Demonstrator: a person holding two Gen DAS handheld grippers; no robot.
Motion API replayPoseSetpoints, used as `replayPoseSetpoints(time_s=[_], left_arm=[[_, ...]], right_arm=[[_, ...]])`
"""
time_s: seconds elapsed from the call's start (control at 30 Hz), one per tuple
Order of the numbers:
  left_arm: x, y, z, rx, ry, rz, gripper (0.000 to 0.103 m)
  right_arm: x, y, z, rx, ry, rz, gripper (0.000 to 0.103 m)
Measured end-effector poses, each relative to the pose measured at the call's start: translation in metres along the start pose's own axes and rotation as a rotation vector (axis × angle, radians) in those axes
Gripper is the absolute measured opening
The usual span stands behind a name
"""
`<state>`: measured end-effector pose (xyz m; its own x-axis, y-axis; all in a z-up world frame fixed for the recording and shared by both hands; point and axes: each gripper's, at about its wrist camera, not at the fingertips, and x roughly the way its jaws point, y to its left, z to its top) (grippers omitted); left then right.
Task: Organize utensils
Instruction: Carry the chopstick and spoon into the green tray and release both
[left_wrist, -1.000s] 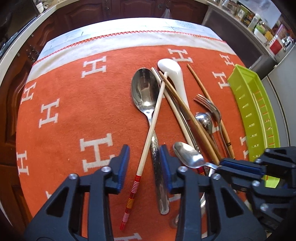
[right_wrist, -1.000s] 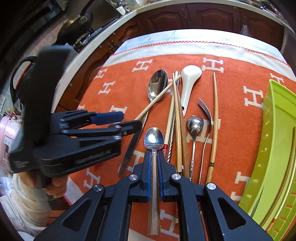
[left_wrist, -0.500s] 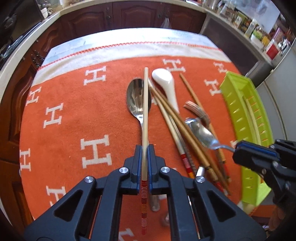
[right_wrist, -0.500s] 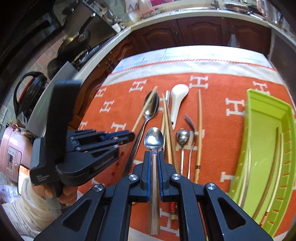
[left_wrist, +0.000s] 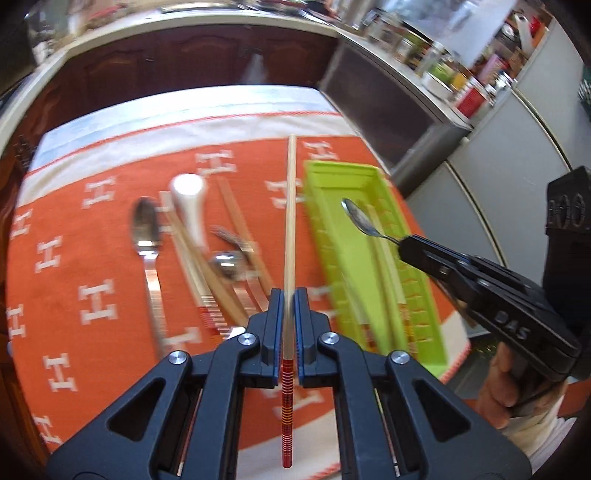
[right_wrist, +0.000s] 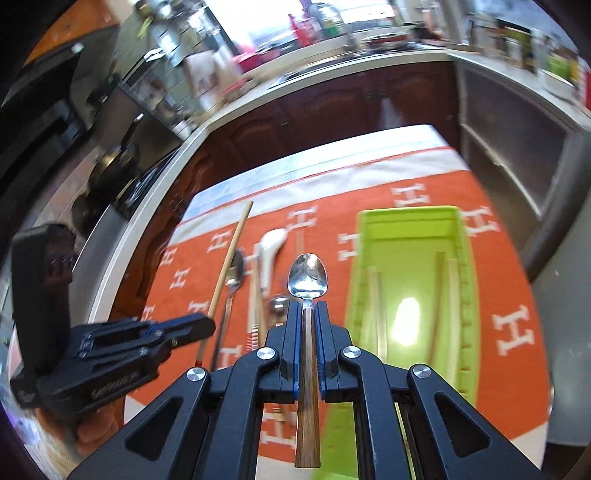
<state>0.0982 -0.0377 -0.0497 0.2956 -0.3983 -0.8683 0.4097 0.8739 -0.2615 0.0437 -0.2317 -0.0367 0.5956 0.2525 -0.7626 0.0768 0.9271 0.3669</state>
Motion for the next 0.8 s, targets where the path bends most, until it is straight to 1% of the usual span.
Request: replayPoseSetpoints(time_s=[0.1,0.2,0.27,0.37,0.47,0.53,0.67,0.8], left_arm=[[0.02,-0.03,0.004,0.02,0.041,-0.006,0.004],[0.044,-0.052,0.008,0.019,0.097,-0.014,0.004],[0.058,-0.062,0.01,0.015,0.127,-0.011,0.004],[0.077,-0.066,0.013,-0.002,0.159,-0.008,0.004],[0.095,-0.069,0.017,-0.028,0.192,-0.004,0.004],[0.103,-0.069,0.016,-0.033,0.209,-0.006,0.004],[0.115,-0.073,0.014,-0.025,0.24,-0.015,0.004],[0.119,-0.08,0.011,0.005,0.26,-0.023,0.004]], right_arm=[[-0.005,-0.031,-0.001,0.056,-0.015,-0.056,0.006],[-0.002,-0.061,-0.003,0.114,-0.016,-0.088,0.006],[0.002,-0.077,-0.002,0.141,-0.016,-0.104,0.006],[0.012,-0.097,0.001,0.177,-0.013,-0.105,0.006],[0.025,-0.11,0.005,0.216,-0.008,-0.103,0.007],[0.037,-0.117,0.009,0.239,0.014,-0.076,0.007],[0.049,-0.121,0.013,0.232,0.02,-0.068,0.008],[0.049,-0.116,0.013,0.225,0.023,-0.067,0.008]])
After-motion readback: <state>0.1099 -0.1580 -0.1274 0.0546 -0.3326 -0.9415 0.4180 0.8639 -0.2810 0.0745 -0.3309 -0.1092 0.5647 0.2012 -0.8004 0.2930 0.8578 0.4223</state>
